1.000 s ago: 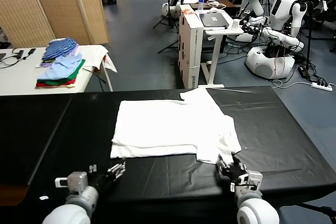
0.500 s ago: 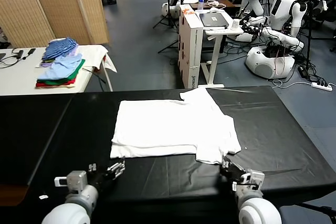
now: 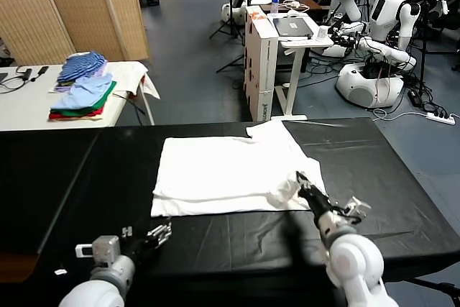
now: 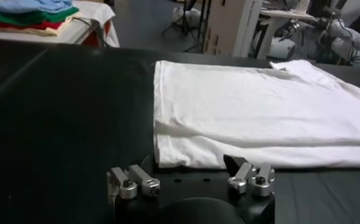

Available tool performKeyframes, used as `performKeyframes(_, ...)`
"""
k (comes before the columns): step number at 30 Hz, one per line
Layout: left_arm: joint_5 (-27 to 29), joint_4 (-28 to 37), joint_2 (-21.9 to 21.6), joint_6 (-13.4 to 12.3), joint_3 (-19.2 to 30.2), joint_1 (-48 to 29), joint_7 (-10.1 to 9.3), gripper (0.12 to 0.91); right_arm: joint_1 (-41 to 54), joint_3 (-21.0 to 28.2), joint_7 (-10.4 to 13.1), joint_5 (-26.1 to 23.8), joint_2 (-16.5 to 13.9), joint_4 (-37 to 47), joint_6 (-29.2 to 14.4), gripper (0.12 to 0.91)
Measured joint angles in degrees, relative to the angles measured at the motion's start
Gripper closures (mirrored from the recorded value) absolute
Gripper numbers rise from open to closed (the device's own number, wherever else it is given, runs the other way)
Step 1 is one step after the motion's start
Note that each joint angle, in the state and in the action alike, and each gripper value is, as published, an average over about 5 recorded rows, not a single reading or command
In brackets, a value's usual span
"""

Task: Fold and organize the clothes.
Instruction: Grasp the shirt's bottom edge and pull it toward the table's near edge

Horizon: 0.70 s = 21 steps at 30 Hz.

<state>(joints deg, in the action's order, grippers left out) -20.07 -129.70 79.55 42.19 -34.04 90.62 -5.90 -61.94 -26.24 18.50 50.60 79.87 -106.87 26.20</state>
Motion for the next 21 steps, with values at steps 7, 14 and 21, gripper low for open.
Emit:
performKeyframes(7, -0.1, 0.5, 0.1, 0.0, 0.0, -0.7, 0.40, 0.123, 2.4, 0.7, -0.7, -2.7, -0.5, 3.7, 0.1, 0.437)
performKeyframes(14, -0.3, 0.4, -0.3, -1.3, 0.0, -1.5, 0.77, 0.123, 1.3, 1.4, -2.9, -11.9, -2.0, 2.3, 0.2, 0.131)
performKeyframes(21, -0.5, 0.6, -0.3, -2.7, -0.4, -1.6, 0.46, 0.123, -4.5, -0.4, -3.8, -22.8, -5.1, -3.6, 3.5, 0.118)
